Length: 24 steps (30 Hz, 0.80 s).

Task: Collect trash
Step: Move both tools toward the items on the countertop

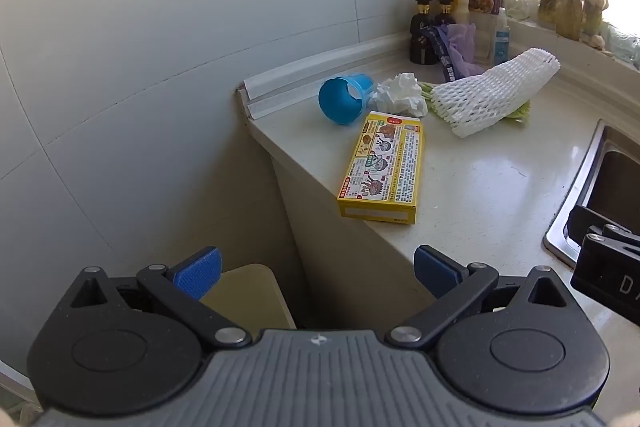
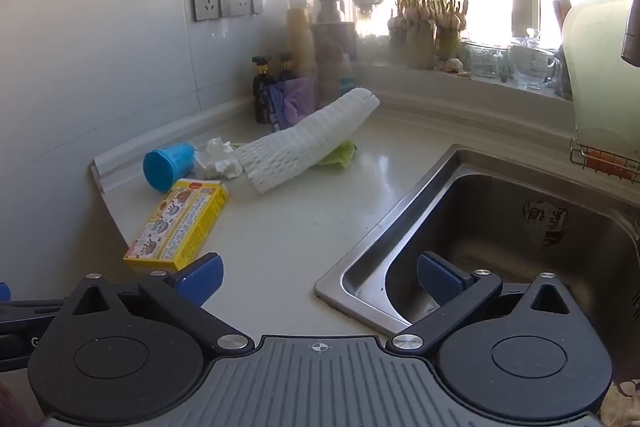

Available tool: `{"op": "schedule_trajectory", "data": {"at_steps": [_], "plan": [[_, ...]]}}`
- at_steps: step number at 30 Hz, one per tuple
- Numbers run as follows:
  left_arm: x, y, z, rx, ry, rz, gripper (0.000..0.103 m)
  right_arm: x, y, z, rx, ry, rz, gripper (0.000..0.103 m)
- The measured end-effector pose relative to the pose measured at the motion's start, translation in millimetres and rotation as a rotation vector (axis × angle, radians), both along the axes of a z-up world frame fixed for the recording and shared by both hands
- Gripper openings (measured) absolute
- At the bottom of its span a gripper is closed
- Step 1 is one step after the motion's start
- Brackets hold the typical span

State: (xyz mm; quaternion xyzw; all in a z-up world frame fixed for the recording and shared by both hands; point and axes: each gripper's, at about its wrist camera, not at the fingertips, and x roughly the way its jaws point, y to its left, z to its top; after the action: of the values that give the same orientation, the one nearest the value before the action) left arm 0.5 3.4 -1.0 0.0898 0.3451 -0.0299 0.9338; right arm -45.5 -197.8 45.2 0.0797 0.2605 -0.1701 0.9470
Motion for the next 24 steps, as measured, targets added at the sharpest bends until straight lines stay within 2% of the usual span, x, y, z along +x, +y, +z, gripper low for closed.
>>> {"op": "schedule_trajectory", "data": {"at_steps": [15, 24], "plan": [[6, 1, 0, 0.033, -0.001, -0.017, 0.103, 19, 0, 4, -0.065, 0.073, 0.046, 0.103], [5, -5, 0, 0.037, 0.016, -0.047, 0.103, 25, -6, 7, -0.053, 0.1, 0.101, 0.103]]}}
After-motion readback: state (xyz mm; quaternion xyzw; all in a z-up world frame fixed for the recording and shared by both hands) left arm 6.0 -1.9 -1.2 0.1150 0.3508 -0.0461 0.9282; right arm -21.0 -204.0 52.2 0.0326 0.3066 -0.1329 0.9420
